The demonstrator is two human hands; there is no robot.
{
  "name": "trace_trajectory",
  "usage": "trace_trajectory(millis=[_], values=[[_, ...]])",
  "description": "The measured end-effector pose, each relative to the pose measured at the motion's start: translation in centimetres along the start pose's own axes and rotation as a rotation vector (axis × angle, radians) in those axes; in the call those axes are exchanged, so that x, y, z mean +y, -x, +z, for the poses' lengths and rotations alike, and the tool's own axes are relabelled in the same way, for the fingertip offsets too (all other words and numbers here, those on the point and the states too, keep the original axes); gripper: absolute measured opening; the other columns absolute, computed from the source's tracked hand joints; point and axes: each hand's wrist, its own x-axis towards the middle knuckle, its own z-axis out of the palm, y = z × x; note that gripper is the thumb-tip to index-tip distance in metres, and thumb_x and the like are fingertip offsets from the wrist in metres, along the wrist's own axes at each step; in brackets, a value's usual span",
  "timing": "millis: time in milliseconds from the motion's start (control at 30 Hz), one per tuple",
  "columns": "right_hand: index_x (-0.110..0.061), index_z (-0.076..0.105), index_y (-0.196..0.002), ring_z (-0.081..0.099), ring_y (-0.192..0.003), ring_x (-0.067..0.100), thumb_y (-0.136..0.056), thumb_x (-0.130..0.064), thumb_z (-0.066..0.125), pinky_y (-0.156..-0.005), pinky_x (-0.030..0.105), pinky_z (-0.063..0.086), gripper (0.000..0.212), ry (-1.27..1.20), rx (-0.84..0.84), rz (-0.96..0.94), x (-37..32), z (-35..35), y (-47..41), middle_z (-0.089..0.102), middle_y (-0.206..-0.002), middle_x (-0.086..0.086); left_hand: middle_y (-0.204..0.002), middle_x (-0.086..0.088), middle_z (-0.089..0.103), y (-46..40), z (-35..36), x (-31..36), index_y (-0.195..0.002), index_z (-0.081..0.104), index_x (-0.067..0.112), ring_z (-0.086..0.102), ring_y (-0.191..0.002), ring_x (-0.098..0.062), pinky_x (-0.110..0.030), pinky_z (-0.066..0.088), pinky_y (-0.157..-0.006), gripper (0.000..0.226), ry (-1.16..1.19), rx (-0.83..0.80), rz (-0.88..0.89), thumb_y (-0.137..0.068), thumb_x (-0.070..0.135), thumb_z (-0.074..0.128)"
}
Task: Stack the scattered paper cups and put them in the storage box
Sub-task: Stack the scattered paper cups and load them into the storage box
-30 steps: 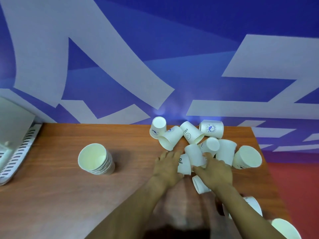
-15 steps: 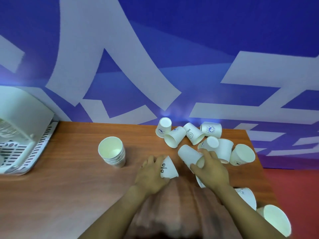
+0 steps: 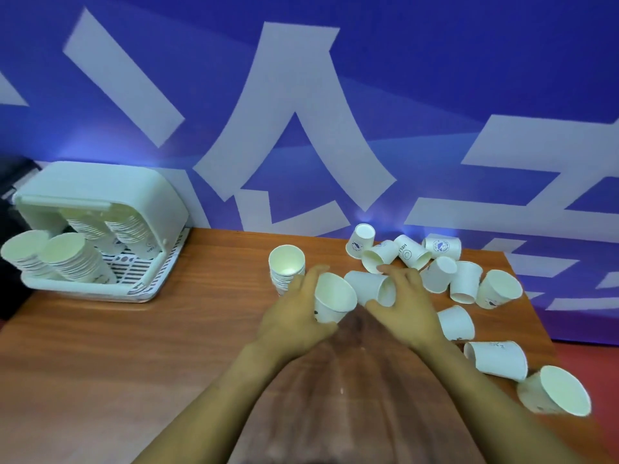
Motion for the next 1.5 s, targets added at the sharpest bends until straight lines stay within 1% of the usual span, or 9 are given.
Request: trace_trajectory(millis=[233,367,567,867,1033,1167,1267,1400,1500], values=[[-0.03,0.043,-0.135,0.041,-0.126,0.017,-0.075,-0.027,0.069,-0.097,0.027,0.036,0.066,-0.025,0.053,-0.034,-6.6,3.0,2.7,0.039,-0.139,-0.004,-0.127,0.011,0.045,3.0,-5.9,-4.6,-0.134,0.031,0.036,0.05,-0.113,-0.016,-0.041,0.051,-0.087,0.079,0.021,-0.003,0.041,-0.067,0.036,0.073],[-0.03,0.047,-0.127,0.044,-0.12,0.018,-0.074,-0.026,0.07,-0.091,0.026,0.037,0.058,-0.026,0.102,-0.035,-12.2,6.1,4.2,0.044,-0.129,-0.006,-0.121,0.016,0.042,4.8,-11.5,-8.5,-0.135,0.031,0.039,0.049,-0.112,-0.01,-0.037,0.05,-0.088,0.081,0.009,-0.011,0.11,-0.066,0.035,0.073],[-0.03,0.045,-0.132,0.043,-0.123,0.017,-0.072,-0.029,0.069,-0.099,0.032,0.04,0.065,-0.003,0.12,-0.046,-20.7,11.3,5.3,0.045,-0.134,-0.004,-0.133,0.01,0.036,6.9,-19.1,-15.0,-0.144,0.027,0.032,0.045,-0.117,-0.009,-0.022,0.04,-0.09,0.084,0.02,0.033,0.111,-0.073,0.032,0.073],[-0.031,0.045,-0.131,0.044,-0.122,0.012,-0.076,-0.033,0.071,-0.095,0.028,0.04,0.061,0.044,0.085,-0.122,-28.5,15.3,4.0,0.044,-0.135,-0.01,-0.134,0.0,0.044,7.8,-25.8,-20.8,-0.141,0.034,0.025,0.042,-0.123,-0.02,-0.04,0.042,-0.101,0.075,0.036,0.144,0.012,-0.074,0.031,0.068],[-0.033,0.045,-0.131,0.044,-0.122,0.013,-0.075,-0.032,0.07,-0.097,0.026,0.038,0.062,-0.016,-0.005,-0.194,-30.0,17.5,1.8,0.044,-0.133,-0.012,-0.128,0.002,0.042,8.1,-26.8,-22.7,-0.139,0.035,0.02,0.04,-0.123,-0.016,-0.025,0.034,-0.096,0.075,0.052,0.199,-0.097,-0.073,0.021,0.071],[-0.032,0.043,-0.133,0.043,-0.123,0.012,-0.075,-0.029,0.071,-0.097,0.021,0.034,0.064,-0.049,-0.08,-0.216,-31.0,19.6,0.6,0.042,-0.135,-0.01,-0.119,0.007,0.039,8.8,-27.8,-24.4,-0.134,0.035,0.021,0.043,-0.111,-0.014,-0.029,0.04,-0.089,0.08,0.078,0.221,-0.178,-0.063,0.035,0.069],[-0.03,0.043,-0.134,0.043,-0.121,0.013,-0.078,-0.027,0.071,-0.098,0.022,0.034,0.063,-0.068,-0.146,-0.232,-32.4,20.9,0.7,0.039,-0.135,-0.009,-0.124,0.005,0.039,9.3,-29.4,-26.0,-0.136,0.032,0.021,0.043,-0.11,-0.014,-0.028,0.039,-0.086,0.078,0.07,0.271,-0.235,-0.07,0.023,0.073],[-0.027,0.043,-0.136,0.042,-0.121,0.009,-0.078,-0.027,0.072,-0.094,0.014,0.027,0.064,-0.059,-0.145,-0.278,-35.0,21.8,0.1,0.039,-0.135,-0.007,-0.137,0.003,0.035,9.4,-33.0,-28.5,-0.143,0.027,0.027,0.044,-0.119,-0.016,-0.033,0.041,-0.094,0.085,0.066,0.351,-0.235,-0.071,0.023,0.073],[-0.024,0.043,-0.137,0.04,-0.123,0.008,-0.078,-0.028,0.072,-0.092,0.007,0.022,0.066,-0.068,-0.114,-0.3,-37.8,22.9,-0.8,0.041,-0.135,-0.005,-0.129,0.003,0.034,8.8,-36.0,-29.9,-0.139,0.032,0.029,0.046,-0.115,-0.018,-0.03,0.04,-0.088,0.078,0.061,0.418,-0.228,-0.073,0.018,0.072]])
